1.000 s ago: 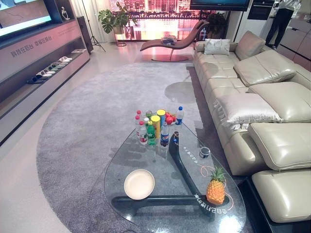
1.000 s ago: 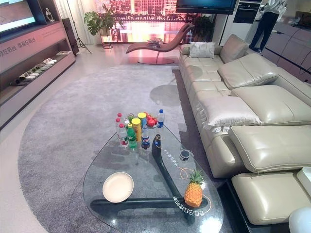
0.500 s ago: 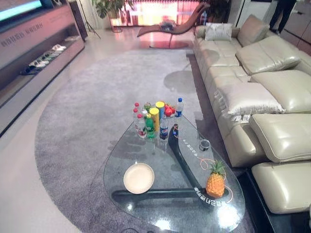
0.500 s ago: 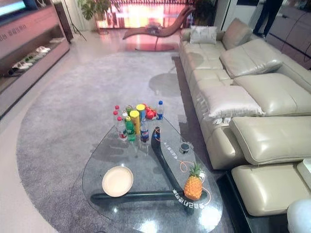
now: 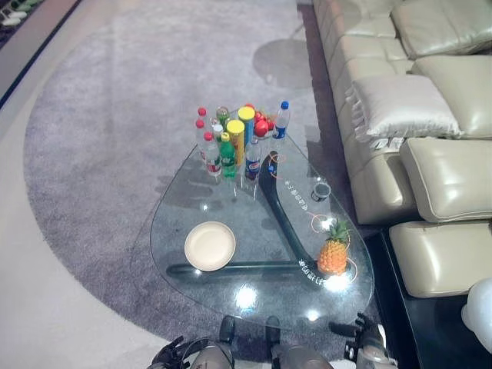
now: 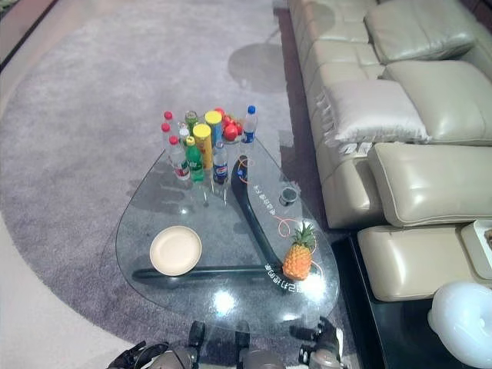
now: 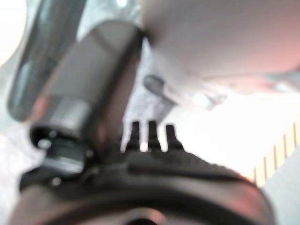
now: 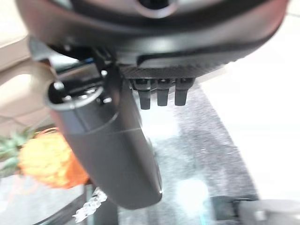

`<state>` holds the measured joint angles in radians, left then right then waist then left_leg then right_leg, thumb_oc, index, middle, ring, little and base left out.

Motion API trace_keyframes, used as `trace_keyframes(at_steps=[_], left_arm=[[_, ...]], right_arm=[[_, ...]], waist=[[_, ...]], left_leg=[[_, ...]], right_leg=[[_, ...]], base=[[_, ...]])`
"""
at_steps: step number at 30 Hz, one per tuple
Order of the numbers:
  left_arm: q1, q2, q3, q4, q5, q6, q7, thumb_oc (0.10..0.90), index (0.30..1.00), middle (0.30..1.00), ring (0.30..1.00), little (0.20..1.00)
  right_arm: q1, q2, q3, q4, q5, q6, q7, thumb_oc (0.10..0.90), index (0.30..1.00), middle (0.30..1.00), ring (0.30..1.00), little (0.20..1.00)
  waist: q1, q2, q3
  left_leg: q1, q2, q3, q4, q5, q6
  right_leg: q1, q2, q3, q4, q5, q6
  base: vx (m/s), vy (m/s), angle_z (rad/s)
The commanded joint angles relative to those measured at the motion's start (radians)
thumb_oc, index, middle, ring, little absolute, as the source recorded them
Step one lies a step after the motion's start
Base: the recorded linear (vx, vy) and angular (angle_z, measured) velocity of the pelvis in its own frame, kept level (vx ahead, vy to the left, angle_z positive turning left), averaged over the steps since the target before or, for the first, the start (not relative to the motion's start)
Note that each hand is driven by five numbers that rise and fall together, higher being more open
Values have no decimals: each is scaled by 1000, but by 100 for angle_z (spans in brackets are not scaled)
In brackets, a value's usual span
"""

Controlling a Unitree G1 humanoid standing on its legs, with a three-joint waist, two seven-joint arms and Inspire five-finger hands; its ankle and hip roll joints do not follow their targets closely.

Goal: Pick up the fruit to the plate

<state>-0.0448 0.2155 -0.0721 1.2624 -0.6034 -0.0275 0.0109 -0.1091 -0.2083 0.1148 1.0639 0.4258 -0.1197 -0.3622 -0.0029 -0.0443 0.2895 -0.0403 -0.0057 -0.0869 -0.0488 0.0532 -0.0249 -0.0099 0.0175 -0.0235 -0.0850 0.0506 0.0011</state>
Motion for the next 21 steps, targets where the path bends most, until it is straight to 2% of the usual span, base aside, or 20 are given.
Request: trace_keyframes(at_steps=[1, 4, 9, 21], left_arm=[[-14, 42, -40, 13, 5, 1, 23, 800, 900, 900, 900, 900], [-11, 48, -39, 2, 5, 6, 24, 800, 900, 900, 900, 900], [5, 52, -40, -35, 1, 4, 22, 800, 900, 900, 900, 900], [-1, 39, -81, -70, -55, -17, 16, 800, 900, 900, 900, 900]], right_arm=[[-8, -79, -2, -155, 39, -33, -98, 800, 900, 900, 900, 900], [-7, -88, -1, -214, 42, -29, -128, 800, 900, 900, 900, 900], [3, -118, -13, -433, 43, -21, -246, 800, 900, 900, 900, 900], [-90, -198, -90, -714, -3, -41, -430, 800, 900, 900, 900, 900]], waist=[[7, -30, 19], [6, -32, 31], [-3, -32, 68], [-15, 1, 164]], left_leg=[[-65, -19, 36, 107, -56, 37], [-77, -21, 34, 119, -58, 37], [-120, -32, 36, 166, -68, 42], [-259, -61, 42, 290, -84, 50]], right_leg=[[-74, -18, 4, 100, 5, 27], [-81, -17, 2, 109, 2, 24], [-112, -18, -4, 140, -8, 17], [-239, -32, -3, 233, -20, 5]], base=[[-44, -62, 2], [-10, -14, 1], [-6, 4, 0], [-38, 44, 0]])
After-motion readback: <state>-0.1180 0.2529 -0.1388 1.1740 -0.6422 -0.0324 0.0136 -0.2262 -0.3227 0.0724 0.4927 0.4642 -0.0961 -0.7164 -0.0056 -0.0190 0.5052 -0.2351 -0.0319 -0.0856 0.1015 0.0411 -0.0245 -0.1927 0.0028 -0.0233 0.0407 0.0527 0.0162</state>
